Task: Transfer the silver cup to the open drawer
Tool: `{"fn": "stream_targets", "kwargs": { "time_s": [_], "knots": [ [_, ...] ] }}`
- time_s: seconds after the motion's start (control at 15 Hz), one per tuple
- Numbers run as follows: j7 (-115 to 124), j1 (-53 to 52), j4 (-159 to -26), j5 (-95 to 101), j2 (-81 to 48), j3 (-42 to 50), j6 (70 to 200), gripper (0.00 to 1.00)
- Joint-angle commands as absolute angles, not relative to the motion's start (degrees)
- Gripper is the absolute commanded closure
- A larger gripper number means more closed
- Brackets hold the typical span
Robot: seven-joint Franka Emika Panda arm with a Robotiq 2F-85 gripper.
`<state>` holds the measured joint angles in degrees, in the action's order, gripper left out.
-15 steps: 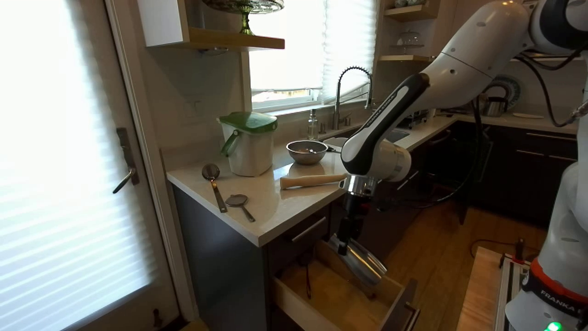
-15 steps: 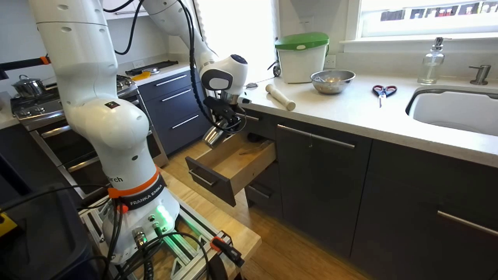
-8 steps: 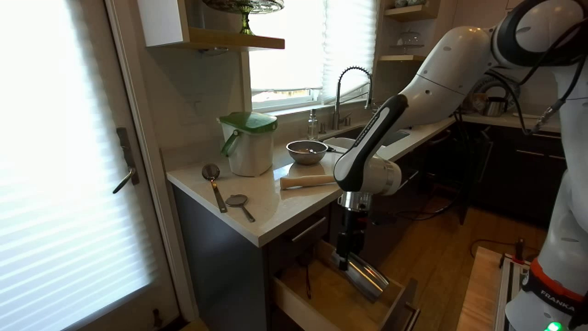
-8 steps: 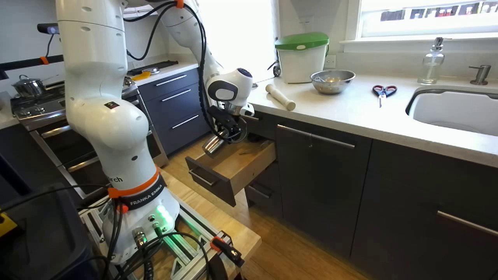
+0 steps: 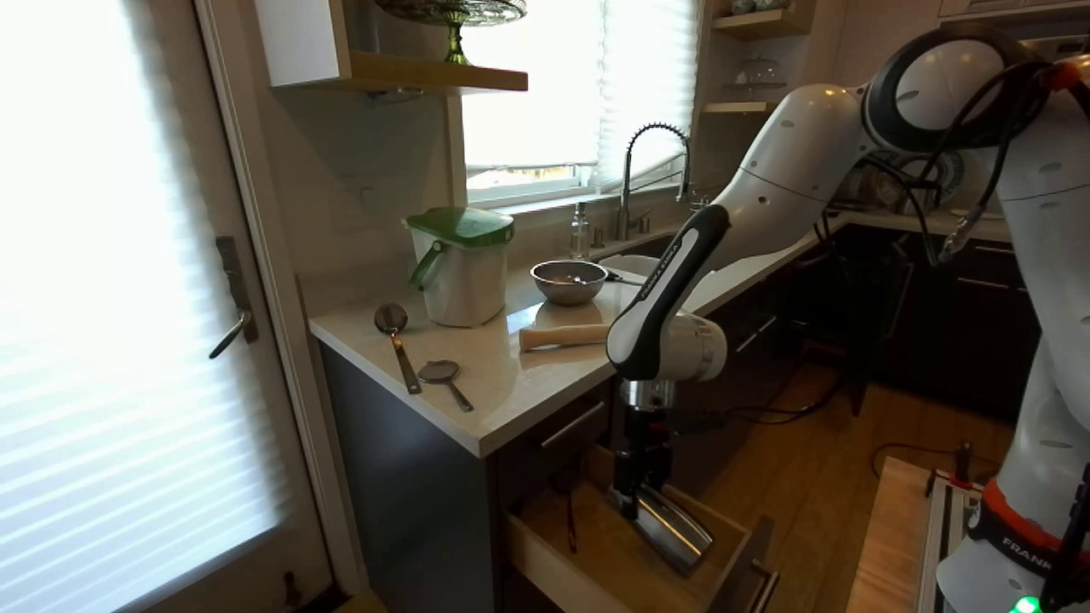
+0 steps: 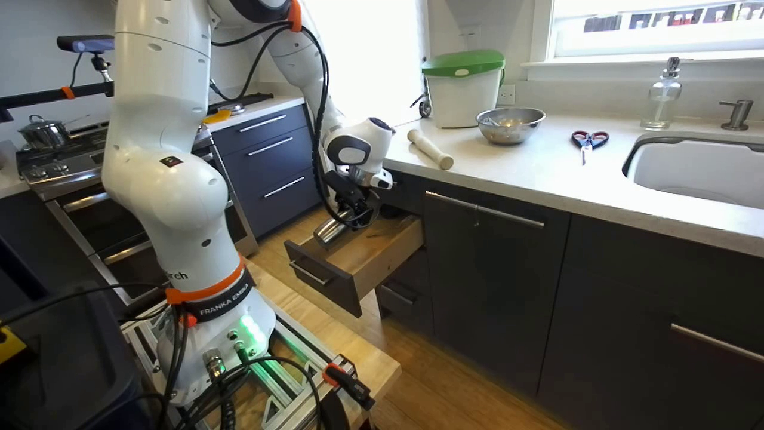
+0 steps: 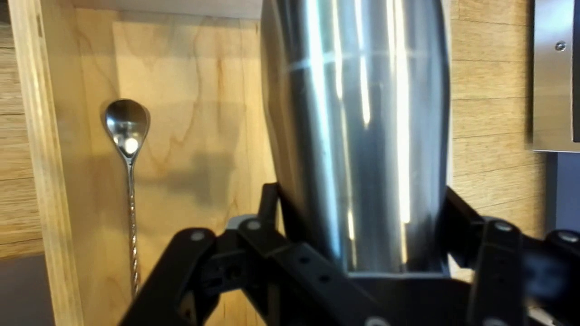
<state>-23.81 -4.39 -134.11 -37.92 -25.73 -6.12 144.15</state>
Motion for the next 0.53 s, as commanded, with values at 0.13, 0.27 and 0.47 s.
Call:
{"fn": "stream_targets", "kwargs": {
  "time_s": [0.13,0.27,0.47],
  "knots": [
    [-13.97,-4.21,-131.54,-31.59,-30.51,-7.09,148.60,0.43],
    [-10.42,-4.60,-130.89,-28.95,-31.87,-7.10,149.64,0.43],
    [-3.54,-5.68,-129.77,-24.01,-33.93,-6.38,150.69,0.43]
  ]
}}
